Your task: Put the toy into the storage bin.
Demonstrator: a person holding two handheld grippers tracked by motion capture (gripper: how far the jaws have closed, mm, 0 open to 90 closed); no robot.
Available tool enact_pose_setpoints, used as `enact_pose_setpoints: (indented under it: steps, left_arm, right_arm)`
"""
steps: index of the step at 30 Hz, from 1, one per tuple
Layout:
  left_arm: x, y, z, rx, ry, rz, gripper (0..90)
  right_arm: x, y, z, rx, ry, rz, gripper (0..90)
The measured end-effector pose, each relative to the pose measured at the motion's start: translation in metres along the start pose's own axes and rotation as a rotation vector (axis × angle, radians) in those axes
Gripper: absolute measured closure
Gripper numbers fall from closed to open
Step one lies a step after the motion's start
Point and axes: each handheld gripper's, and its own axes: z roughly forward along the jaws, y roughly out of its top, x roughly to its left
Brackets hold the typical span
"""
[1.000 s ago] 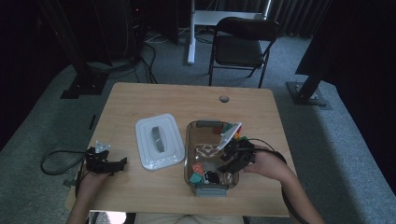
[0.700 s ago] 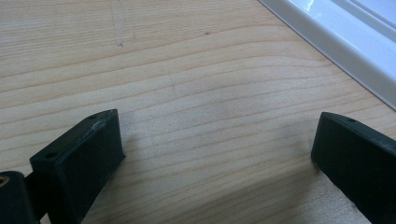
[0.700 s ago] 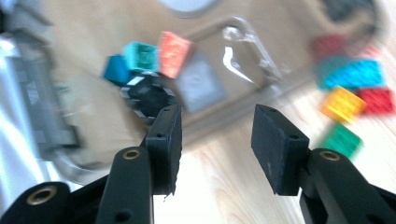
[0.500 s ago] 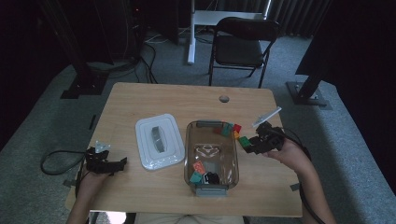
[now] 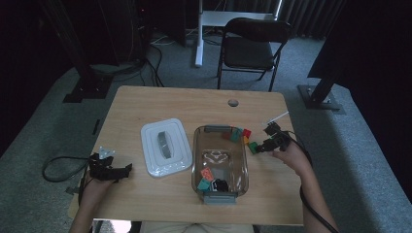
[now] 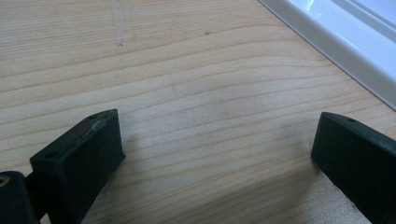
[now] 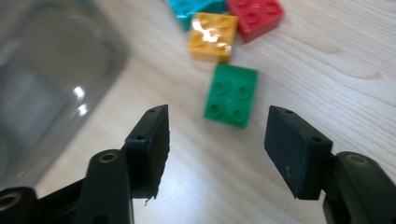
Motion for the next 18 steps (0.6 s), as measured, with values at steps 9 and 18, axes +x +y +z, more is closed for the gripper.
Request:
enact_pose_setpoints:
  steps: [9, 18]
  left_arm:
    - [0.0, 0.0, 0.0, -0.001, 0.0, 0.0, 2.6]
    - [0.0, 0.0, 0.0, 0.0, -0.001, 0.001, 2.7]
  right_arm:
    - [-0.008, 0.007, 0.032, 0.023, -0.055, 0.072, 32.3]
    - [-0.002, 0.012, 0.05, 0.068, -0.085, 0.061, 37.2]
